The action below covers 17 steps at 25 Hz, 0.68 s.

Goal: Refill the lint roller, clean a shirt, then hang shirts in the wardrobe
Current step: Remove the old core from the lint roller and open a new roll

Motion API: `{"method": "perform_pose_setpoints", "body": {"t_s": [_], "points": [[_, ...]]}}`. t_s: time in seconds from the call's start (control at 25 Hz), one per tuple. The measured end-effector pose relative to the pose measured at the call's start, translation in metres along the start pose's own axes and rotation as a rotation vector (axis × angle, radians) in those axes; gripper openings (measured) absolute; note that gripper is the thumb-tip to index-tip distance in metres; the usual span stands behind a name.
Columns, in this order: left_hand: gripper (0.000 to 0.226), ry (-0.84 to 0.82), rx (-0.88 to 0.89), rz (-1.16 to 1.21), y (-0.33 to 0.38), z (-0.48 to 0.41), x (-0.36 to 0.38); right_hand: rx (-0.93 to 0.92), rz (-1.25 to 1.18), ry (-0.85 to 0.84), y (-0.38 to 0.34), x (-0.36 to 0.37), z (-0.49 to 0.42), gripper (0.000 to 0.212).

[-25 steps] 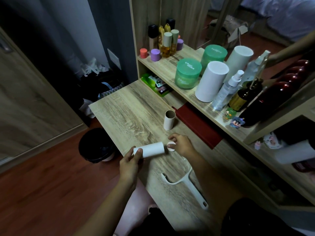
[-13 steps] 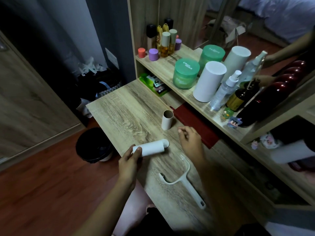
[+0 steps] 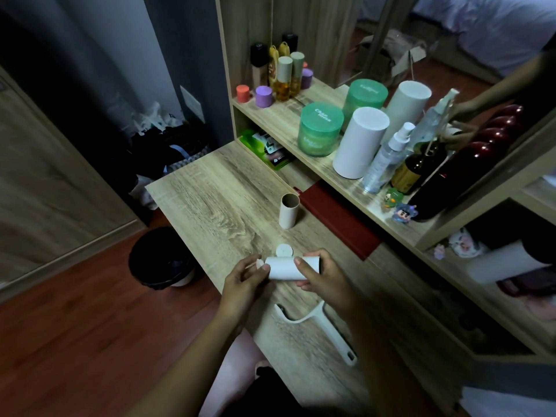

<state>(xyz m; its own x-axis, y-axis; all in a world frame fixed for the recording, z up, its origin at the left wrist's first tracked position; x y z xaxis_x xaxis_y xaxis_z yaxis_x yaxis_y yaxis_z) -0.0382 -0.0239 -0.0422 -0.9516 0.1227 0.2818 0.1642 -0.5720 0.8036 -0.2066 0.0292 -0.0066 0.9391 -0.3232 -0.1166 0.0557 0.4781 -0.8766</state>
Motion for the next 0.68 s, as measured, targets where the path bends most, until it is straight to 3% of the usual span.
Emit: {"method": "perform_pose_setpoints", "body": {"t_s": [0.12,0.2,0.36,0.56,0.68], "points": [[0.036,0.065,0.031,0.030,0.001,-0.007,-0.009,0.054,-0.100,-0.080,0.007,0.002,0.003,0.024],[0.039,0.147,0.065,-0.051,0.002,-0.013,-0.017,0.056,-0.128,-0.048,0.011,-0.004,0.002,0.034],[0.033,0.142,0.226,-0.703,0.015,-0.029,-0.011,-0.008,-0.204,0.073,0.005,-0.019,-0.003,0.048],[0.055,0.053,0.341,-1.131,0.011,-0.045,0.005,-0.111,-0.134,0.105,-0.014,-0.020,-0.002,0.017],[0.062,0.043,0.351,-1.156,0.006,-0.047,0.005,-0.109,-0.132,0.138,-0.015,-0.022,-0.004,0.021]]}}
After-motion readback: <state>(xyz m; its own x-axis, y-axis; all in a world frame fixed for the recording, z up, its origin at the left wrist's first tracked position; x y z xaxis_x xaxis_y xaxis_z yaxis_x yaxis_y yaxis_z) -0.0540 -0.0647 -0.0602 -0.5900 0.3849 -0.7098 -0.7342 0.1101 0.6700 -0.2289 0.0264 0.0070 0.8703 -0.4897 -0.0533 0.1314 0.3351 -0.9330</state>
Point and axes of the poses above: each hand's wrist, its own z-axis away from the middle knuckle, its own x-axis out of the palm, y = z × x, the point moved 10 cm from there along -z, towards the middle knuckle
